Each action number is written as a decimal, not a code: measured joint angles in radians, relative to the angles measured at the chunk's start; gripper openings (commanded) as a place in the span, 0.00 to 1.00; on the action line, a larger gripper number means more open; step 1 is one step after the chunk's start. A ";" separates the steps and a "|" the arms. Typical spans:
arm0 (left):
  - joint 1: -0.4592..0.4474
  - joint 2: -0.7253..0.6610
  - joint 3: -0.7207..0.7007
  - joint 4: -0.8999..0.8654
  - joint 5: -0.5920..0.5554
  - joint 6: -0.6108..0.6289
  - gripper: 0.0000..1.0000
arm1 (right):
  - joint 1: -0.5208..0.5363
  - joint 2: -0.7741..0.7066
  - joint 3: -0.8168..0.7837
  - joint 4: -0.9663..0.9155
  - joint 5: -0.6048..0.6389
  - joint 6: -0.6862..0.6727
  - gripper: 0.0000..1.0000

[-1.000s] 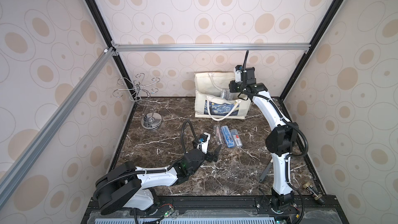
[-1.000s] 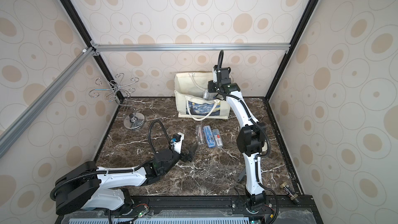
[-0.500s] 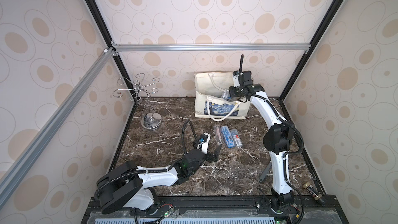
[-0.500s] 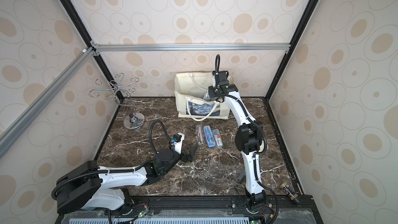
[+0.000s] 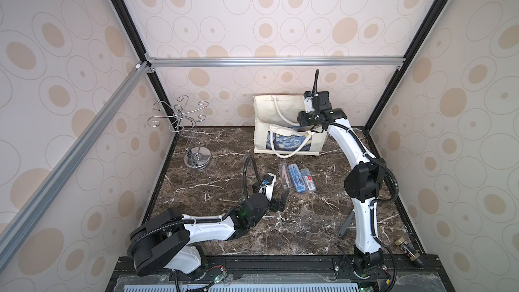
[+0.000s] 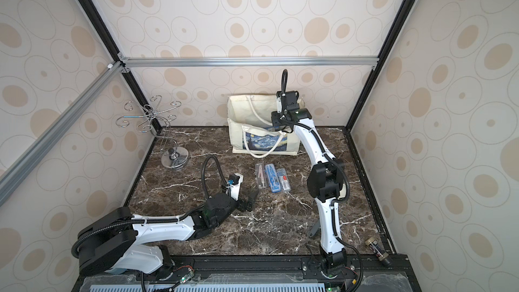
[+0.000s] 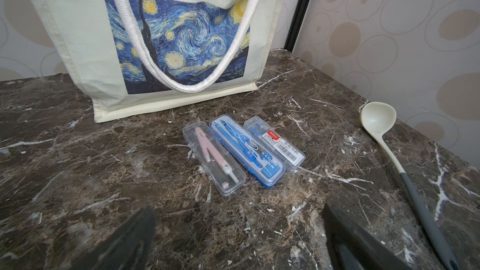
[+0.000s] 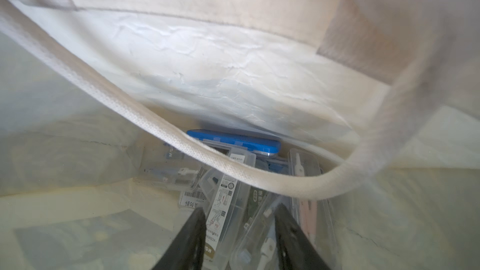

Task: Put the compass set into the canvas bag
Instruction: Place the compass set in the canvas bag.

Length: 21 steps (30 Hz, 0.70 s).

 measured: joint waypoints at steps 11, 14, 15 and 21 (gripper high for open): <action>0.003 0.029 0.019 -0.029 -0.006 -0.014 1.00 | 0.000 -0.378 -0.278 0.095 -0.091 0.016 0.53; 0.006 0.034 0.020 -0.026 0.000 -0.018 1.00 | 0.000 -0.471 -0.377 0.143 -0.124 0.031 0.53; 0.008 0.036 0.020 -0.024 0.002 -0.020 1.00 | 0.000 -0.497 -0.415 0.155 -0.137 0.036 0.53; 0.019 0.053 0.029 -0.023 0.015 -0.029 1.00 | 0.000 -0.657 -0.755 0.277 -0.194 0.078 0.53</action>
